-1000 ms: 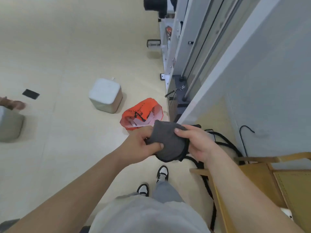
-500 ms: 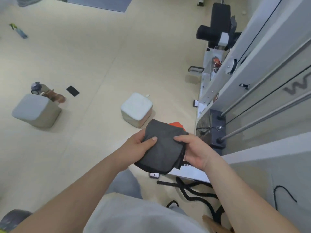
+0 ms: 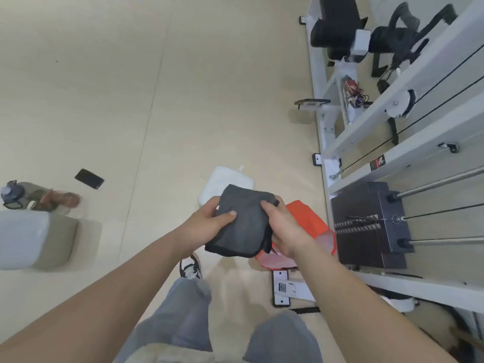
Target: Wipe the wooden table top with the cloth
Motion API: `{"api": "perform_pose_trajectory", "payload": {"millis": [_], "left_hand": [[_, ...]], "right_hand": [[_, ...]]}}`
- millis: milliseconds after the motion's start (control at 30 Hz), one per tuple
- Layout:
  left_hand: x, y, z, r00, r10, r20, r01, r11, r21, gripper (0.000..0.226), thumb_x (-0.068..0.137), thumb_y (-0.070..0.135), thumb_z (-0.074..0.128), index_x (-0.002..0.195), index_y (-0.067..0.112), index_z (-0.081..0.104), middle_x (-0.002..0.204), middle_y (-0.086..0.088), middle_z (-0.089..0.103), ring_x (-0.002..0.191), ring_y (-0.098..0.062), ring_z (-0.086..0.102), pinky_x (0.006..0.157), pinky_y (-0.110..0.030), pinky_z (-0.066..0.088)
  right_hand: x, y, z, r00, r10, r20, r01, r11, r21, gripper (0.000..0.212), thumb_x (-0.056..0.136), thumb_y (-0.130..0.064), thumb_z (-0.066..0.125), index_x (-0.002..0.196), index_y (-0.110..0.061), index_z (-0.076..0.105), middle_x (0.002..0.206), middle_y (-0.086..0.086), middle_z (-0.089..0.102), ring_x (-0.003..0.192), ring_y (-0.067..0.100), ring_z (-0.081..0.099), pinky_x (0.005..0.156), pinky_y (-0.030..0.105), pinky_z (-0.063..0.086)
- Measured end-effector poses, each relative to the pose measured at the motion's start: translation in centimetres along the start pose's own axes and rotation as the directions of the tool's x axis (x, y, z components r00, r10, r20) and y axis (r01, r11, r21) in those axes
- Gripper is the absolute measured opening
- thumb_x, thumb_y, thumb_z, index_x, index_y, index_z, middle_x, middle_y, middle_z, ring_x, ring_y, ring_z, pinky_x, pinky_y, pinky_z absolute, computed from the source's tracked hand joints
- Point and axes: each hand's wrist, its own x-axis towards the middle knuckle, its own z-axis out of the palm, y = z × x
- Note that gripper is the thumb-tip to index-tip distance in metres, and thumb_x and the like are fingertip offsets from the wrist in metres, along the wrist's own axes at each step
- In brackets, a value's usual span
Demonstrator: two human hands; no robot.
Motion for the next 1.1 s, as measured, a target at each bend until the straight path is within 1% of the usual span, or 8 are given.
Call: {"api": "perform_pose_trajectory", "payload": {"millis": [100, 300, 400, 533, 733, 833, 933, 1100], "left_hand": [[3.2, 0.1, -4.3, 0.995, -0.104, -0.005, 0.104, 0.994, 0.042, 0.025, 0.083, 0.035, 0.066, 0.106, 0.043, 0.065, 0.104, 0.001, 0.073, 0.087, -0.019, 0.075, 0.069, -0.036, 0.059], [12.3, -3.4, -8.7, 0.989, -0.148, 0.009, 0.146, 0.985, 0.093, 0.023, 0.083, 0.026, 0.060, 0.103, 0.036, 0.067, 0.083, 0.003, 0.067, 0.065, -0.013, 0.063, 0.060, -0.030, 0.050], [19.0, -7.0, -10.1, 0.989, -0.147, -0.026, 0.149, 0.982, 0.113, 0.025, 0.082, 0.029, 0.058, 0.104, 0.037, 0.067, 0.086, 0.001, 0.069, 0.068, -0.011, 0.067, 0.059, -0.028, 0.053], [29.2, -12.9, -11.1, 0.991, -0.101, -0.086, 0.111, 0.987, 0.117, 0.020, 0.084, 0.029, 0.058, 0.101, 0.036, 0.066, 0.100, -0.009, 0.070, 0.072, -0.015, 0.071, 0.067, -0.036, 0.057], [42.8, -19.6, -12.3, 0.999, 0.014, -0.045, -0.004, 0.977, 0.212, 0.022, 0.090, 0.026, 0.057, 0.103, 0.042, 0.065, 0.093, -0.004, 0.068, 0.072, -0.013, 0.067, 0.065, -0.032, 0.055], [47.2, -20.7, -13.8, 0.999, 0.040, -0.017, -0.035, 0.975, 0.218, 0.024, 0.084, 0.029, 0.063, 0.104, 0.041, 0.066, 0.089, 0.003, 0.071, 0.075, -0.015, 0.072, 0.063, -0.031, 0.058], [49.8, -23.3, -14.8, 0.990, 0.039, -0.138, 0.012, 0.936, 0.353, 0.027, 0.086, 0.030, 0.069, 0.111, 0.036, 0.061, 0.094, 0.002, 0.071, 0.082, -0.016, 0.072, 0.068, -0.033, 0.058], [52.1, -25.7, -15.1, 0.962, 0.161, -0.220, -0.002, 0.811, 0.585, 0.019, 0.086, 0.031, 0.071, 0.102, 0.029, 0.061, 0.098, 0.006, 0.064, 0.086, -0.012, 0.063, 0.072, -0.029, 0.050]], "right_hand": [[3.0, -0.1, 2.4, 0.999, 0.039, -0.010, -0.039, 0.999, 0.007, 0.022, 0.102, -0.042, 0.054, 0.123, -0.036, 0.054, 0.124, -0.004, 0.071, 0.107, 0.014, 0.073, 0.084, 0.036, 0.061], [12.7, 2.4, 2.9, 0.994, 0.108, 0.022, -0.107, 0.993, -0.045, 0.036, 0.098, -0.057, 0.054, 0.129, -0.038, 0.052, 0.128, -0.007, 0.070, 0.111, 0.011, 0.071, 0.096, 0.038, 0.058], [19.9, 5.2, 1.5, 0.993, 0.114, 0.021, -0.114, 0.994, 0.003, 0.043, 0.091, -0.040, 0.065, 0.131, -0.029, 0.053, 0.127, -0.002, 0.071, 0.109, 0.016, 0.072, 0.086, 0.041, 0.060], [30.4, 10.5, -1.0, 0.999, 0.051, 0.000, -0.051, 0.997, 0.062, 0.034, 0.092, -0.007, 0.059, 0.126, -0.010, 0.064, 0.122, 0.013, 0.074, 0.111, 0.030, 0.072, 0.096, 0.051, 0.057], [43.8, 16.0, -2.6, 0.966, -0.213, -0.148, 0.209, 0.977, -0.044, 0.037, 0.078, -0.012, 0.066, 0.112, -0.025, 0.067, 0.101, 0.007, 0.078, 0.093, 0.027, 0.076, 0.074, 0.038, 0.063], [48.9, 17.4, -3.1, 0.955, -0.255, -0.151, 0.249, 0.967, -0.053, 0.035, 0.078, -0.013, 0.067, 0.111, -0.027, 0.066, 0.100, 0.005, 0.078, 0.091, 0.026, 0.077, 0.078, 0.042, 0.064], [52.1, 19.4, -3.2, 0.944, -0.283, -0.169, 0.222, 0.925, -0.309, 0.034, 0.084, -0.020, 0.071, 0.116, -0.026, 0.060, 0.102, -0.002, 0.073, 0.093, 0.016, 0.073, 0.083, 0.036, 0.061], [53.2, 20.3, -2.8, 0.849, -0.486, -0.209, 0.203, 0.664, -0.719, 0.037, 0.090, -0.028, 0.064, 0.126, -0.025, 0.060, 0.117, -0.003, 0.056, 0.102, 0.020, 0.062, 0.086, 0.035, 0.052]]}}
